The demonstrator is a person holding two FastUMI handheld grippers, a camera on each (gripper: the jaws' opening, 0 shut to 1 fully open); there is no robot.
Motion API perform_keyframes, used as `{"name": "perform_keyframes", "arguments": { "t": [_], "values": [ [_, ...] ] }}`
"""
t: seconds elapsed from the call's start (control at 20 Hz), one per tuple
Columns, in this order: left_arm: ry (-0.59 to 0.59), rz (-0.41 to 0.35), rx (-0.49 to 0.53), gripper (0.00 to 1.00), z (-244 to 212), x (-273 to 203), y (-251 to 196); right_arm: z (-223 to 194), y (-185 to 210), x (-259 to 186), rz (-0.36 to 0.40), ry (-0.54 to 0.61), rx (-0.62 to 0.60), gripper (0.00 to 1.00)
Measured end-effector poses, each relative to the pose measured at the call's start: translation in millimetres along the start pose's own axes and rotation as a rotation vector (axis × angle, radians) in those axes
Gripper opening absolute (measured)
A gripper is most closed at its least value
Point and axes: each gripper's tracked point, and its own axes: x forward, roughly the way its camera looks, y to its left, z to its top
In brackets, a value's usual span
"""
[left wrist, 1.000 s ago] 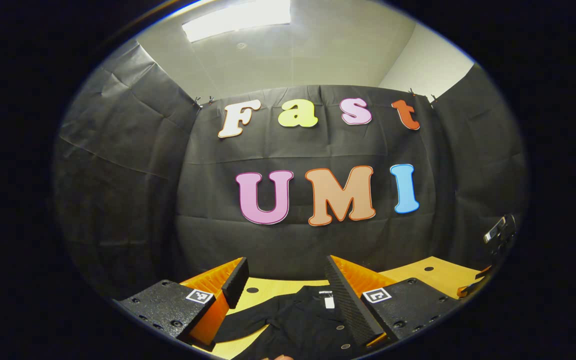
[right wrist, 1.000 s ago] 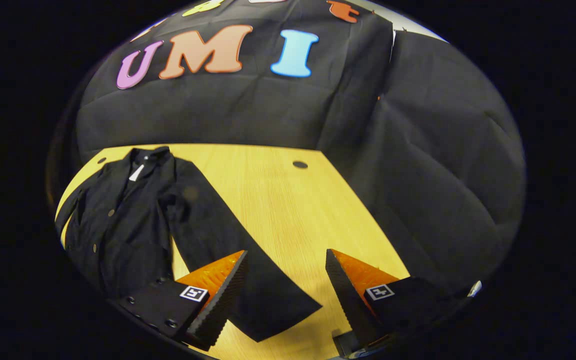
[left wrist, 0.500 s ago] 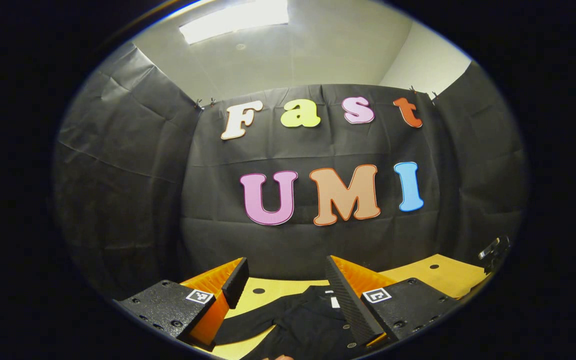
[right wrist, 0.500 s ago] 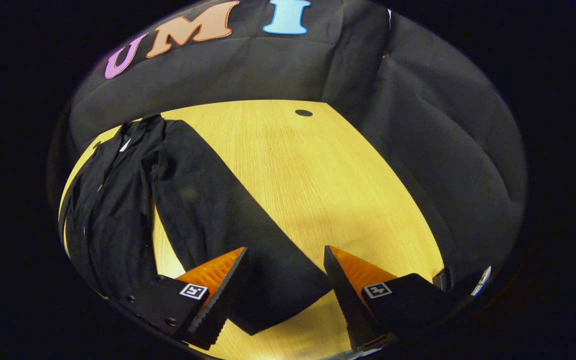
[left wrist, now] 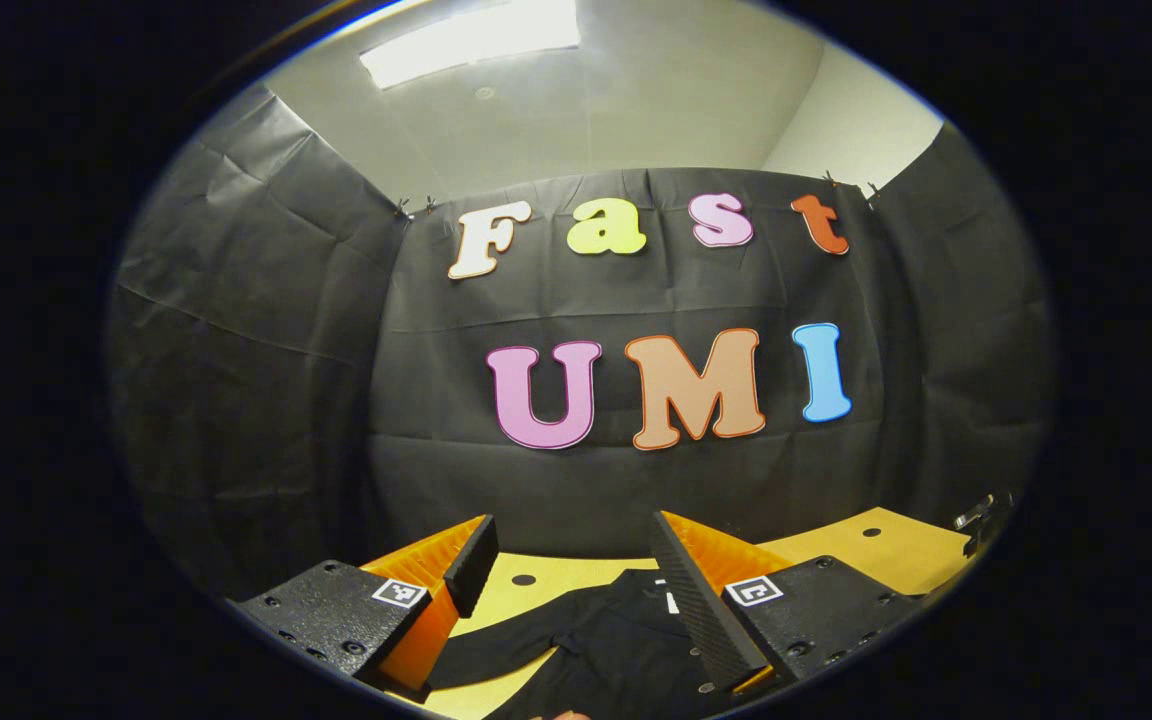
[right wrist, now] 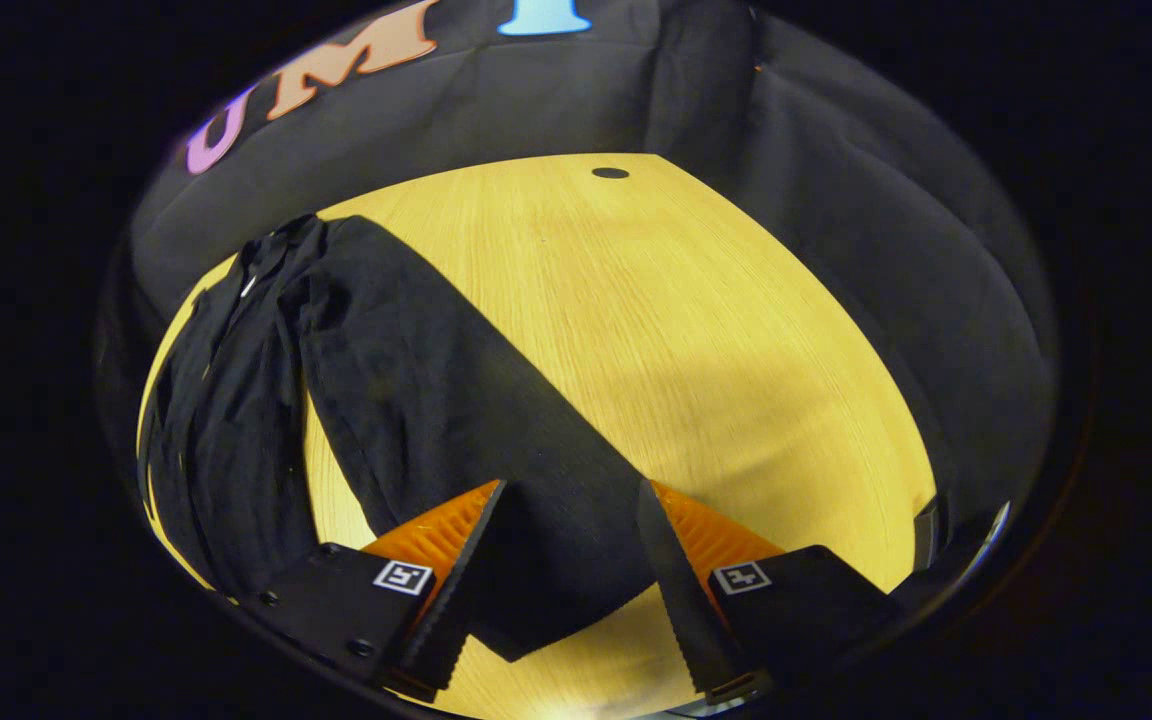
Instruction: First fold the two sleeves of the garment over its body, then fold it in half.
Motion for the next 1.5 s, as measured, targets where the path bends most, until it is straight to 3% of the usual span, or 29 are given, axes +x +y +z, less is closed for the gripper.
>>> {"name": "perform_keyframes", "arguments": {
  "t": [0.2, 0.25, 0.35, 0.8, 0.95, 1.5],
  "values": [
    [-0.004, 0.013, -0.001, 0.93, 1, -3, 8, 1, 3, 1, -0.009, -0.031, -0.009, 0.11],
    [-0.003, 0.017, -0.003, 0.93, 2, -3, 10, 1, 5, -1, -0.011, -0.023, -0.008, 0.05],
    [-0.004, 0.027, -0.002, 0.93, 1, -5, 16, 2, 17, -2, 0.034, -0.017, 0.004, 0.03],
    [0.004, 0.07, -0.027, 0.93, -6, -9, 44, 88, 59, -53, 0.111, -0.246, 0.124, 0.03],
    [0.014, 0.09, -0.035, 0.93, -11, -12, 57, 110, 70, -72, 0.129, -0.306, 0.101, 0.03],
    [0.065, 0.166, -0.047, 0.92, -35, -24, 111, 178, 200, -111, 0.261, -0.432, -0.061, 0.02]
  ]
}}
